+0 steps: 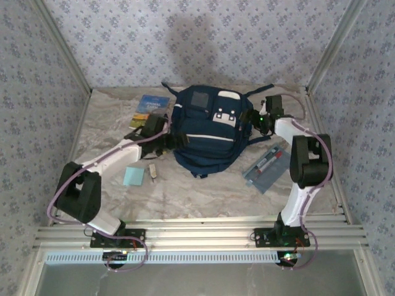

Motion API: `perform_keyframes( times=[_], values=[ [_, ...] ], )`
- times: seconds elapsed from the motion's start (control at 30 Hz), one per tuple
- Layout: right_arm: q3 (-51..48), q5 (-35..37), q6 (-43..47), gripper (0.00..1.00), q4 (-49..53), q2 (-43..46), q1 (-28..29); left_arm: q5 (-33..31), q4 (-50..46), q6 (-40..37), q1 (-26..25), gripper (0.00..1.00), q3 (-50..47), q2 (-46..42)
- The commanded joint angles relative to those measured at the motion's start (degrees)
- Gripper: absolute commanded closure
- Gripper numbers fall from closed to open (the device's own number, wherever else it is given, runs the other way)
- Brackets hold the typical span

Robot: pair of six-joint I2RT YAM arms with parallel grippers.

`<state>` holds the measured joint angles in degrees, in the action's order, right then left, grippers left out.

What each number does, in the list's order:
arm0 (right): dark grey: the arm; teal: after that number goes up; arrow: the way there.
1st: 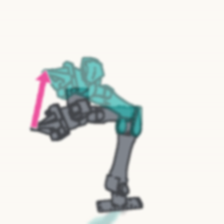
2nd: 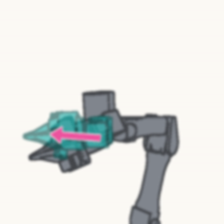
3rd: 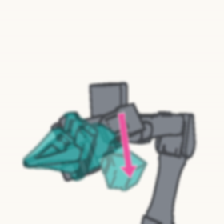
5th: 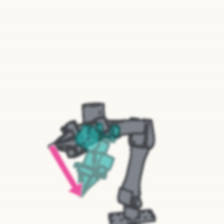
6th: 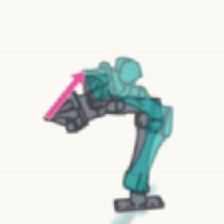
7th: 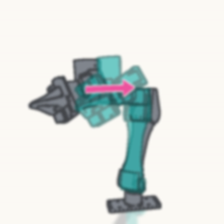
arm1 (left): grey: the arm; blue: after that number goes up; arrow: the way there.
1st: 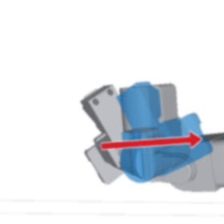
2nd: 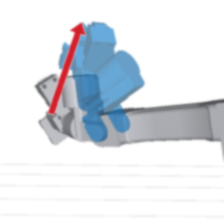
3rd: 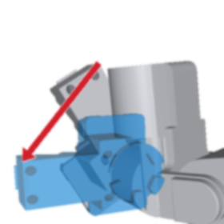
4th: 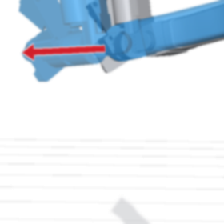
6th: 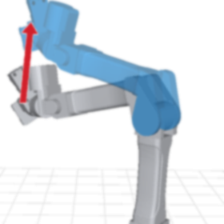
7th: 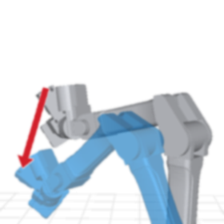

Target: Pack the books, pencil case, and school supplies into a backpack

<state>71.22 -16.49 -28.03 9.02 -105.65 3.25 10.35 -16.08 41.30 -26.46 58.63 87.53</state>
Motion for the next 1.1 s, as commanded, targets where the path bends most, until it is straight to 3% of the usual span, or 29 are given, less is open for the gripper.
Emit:
perform_keyframes(
  times=[0.0, 0.13, 0.3, 0.43, 0.53, 0.73, 1.07],
  values=[
    [-4.7, 1.8, 1.7, 0.18, 4.4, 6.0, 0.3, -2.4, 0.4, -4.1, 3.3, 0.13, 0.8, 0.5],
    [-9.3, 1.9, 0.2, 0.18, 4.6, 9.5, 2.6, -2.7, 7.3, -3.6, 5.4, 0.14, 0.7, 5.2],
    [-14.7, 2.0, -4.1, 0.19, 0.3, 12.0, 5.2, 2.0, 15.2, -1.4, 6.0, 0.16, 1.8, 11.5],
    [-16.6, 0.8, -6.9, 0.20, -4.8, 10.0, 6.5, 6.6, 20.6, 2.2, 5.4, 0.18, 0.8, 15.8],
    [-16.0, -0.7, -7.6, 0.21, -7.7, 6.8, 6.6, 9.1, 25.1, 5.9, 4.1, 0.27, -1.7, 17.6],
    [-11.5, -0.4, -8.5, 0.32, -10.1, 2.7, 4.6, 10.0, 28.5, 10.3, -1.6, 0.53, -4.1, 17.6],
    [6.2, -4.0, -2.5, 0.32, -6.3, -9.6, -0.5, 15.5, 32.1, 16.9, -11.0, 0.52, -2.3, 18.6]
  ],
)
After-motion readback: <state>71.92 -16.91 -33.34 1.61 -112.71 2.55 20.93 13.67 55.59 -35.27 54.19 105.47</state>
